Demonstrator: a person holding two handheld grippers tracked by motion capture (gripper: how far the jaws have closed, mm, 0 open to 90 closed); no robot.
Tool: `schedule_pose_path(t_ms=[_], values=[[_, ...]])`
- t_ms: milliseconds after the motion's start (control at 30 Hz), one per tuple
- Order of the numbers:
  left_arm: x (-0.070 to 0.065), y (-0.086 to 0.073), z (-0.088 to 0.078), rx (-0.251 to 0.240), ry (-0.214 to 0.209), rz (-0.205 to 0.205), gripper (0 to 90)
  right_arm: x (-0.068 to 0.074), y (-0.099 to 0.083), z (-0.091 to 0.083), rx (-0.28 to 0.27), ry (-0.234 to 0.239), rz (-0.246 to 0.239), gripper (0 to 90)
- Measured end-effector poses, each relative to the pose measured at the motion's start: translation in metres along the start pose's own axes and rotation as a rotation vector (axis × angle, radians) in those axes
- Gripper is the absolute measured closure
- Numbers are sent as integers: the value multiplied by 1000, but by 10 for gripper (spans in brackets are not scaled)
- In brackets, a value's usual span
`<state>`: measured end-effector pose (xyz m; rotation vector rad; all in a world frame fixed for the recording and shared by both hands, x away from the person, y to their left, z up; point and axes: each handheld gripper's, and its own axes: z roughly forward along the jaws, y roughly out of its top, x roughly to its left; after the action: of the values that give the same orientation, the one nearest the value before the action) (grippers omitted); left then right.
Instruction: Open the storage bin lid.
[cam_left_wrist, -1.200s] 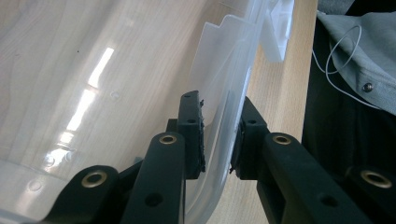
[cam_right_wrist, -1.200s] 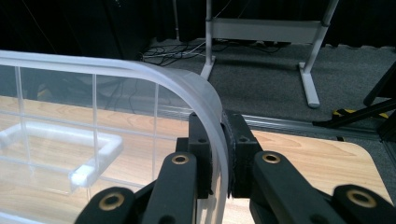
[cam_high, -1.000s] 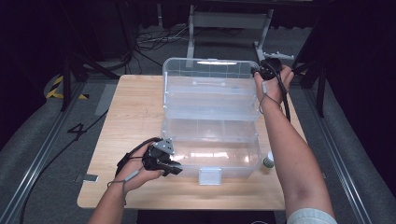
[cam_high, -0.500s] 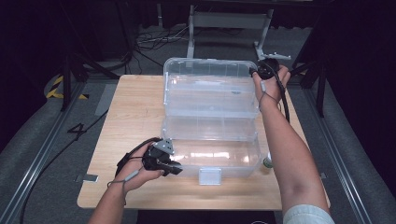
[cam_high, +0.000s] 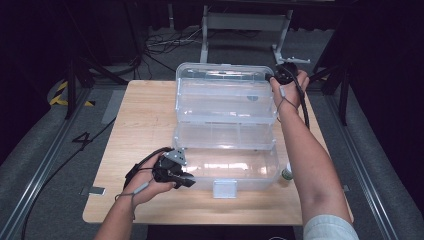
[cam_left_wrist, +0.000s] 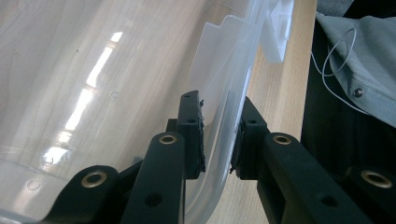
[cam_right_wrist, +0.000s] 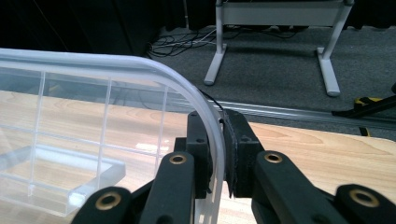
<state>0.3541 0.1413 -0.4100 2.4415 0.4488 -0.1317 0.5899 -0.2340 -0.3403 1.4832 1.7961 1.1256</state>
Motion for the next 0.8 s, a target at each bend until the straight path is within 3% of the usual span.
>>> schedule_pose_path(t_ms=[300, 800], values=[[0, 0, 0, 0, 0, 2, 769, -3, -3, 7, -2, 16, -2, 820], [0, 0, 0, 3, -1, -2, 769, -10, -12, 17, -29, 54, -50, 816]])
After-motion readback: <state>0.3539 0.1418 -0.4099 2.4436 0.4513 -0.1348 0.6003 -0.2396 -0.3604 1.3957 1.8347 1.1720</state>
